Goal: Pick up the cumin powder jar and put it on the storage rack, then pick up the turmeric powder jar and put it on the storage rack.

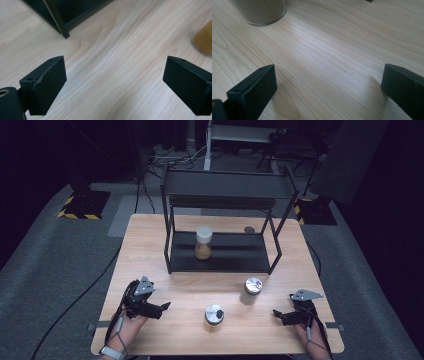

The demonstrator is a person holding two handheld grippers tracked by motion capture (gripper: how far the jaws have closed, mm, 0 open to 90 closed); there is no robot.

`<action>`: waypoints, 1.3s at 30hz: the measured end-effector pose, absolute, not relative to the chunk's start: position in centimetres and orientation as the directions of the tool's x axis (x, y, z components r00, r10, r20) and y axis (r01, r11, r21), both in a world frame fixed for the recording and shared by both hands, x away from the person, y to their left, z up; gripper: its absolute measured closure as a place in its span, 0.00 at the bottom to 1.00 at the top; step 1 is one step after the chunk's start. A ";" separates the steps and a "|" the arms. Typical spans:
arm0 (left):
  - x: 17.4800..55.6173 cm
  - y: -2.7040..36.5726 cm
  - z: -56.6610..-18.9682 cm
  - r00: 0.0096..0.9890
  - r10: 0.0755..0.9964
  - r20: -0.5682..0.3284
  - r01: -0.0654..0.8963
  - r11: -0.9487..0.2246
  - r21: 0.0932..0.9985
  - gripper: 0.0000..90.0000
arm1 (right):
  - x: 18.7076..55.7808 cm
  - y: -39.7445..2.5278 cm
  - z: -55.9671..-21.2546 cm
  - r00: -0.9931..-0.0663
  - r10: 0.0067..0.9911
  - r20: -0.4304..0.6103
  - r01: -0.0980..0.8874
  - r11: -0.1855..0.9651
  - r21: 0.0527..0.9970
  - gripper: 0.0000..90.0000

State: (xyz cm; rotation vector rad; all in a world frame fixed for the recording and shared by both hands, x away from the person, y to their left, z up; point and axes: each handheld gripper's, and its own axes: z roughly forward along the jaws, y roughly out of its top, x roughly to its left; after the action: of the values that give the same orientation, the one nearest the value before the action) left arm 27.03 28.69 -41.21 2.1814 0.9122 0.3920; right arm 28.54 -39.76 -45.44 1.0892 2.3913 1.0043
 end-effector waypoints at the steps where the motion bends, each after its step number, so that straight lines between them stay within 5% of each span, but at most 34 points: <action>1: 27.2 28.7 -41.5 0.700 0.714 -0.006 0.500 -0.484 0.718 0.05 | 28.5 -39.8 -45.4 -0.655 0.756 -0.005 0.525 0.460 0.716 0.00; 15: 28.5 28.0 -43.9 0.686 0.727 -0.018 0.578 -0.530 0.621 0.01 | 28.5 -39.8 -45.4 -0.655 0.756 -0.005 0.525 0.460 0.716 0.00; 39: 27.3 29.0 -45.4 0.681 0.732 -0.015 0.541 -0.488 0.685 0.00 | 29.2 -38.9 -43.2 -0.679 0.734 0.002 0.529 0.487 0.696 0.03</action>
State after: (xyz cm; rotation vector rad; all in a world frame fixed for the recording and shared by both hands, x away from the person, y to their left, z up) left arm 27.34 29.01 -45.40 2.2145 0.9728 0.3659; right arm 29.20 -38.90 -43.24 1.0685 2.4405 0.9893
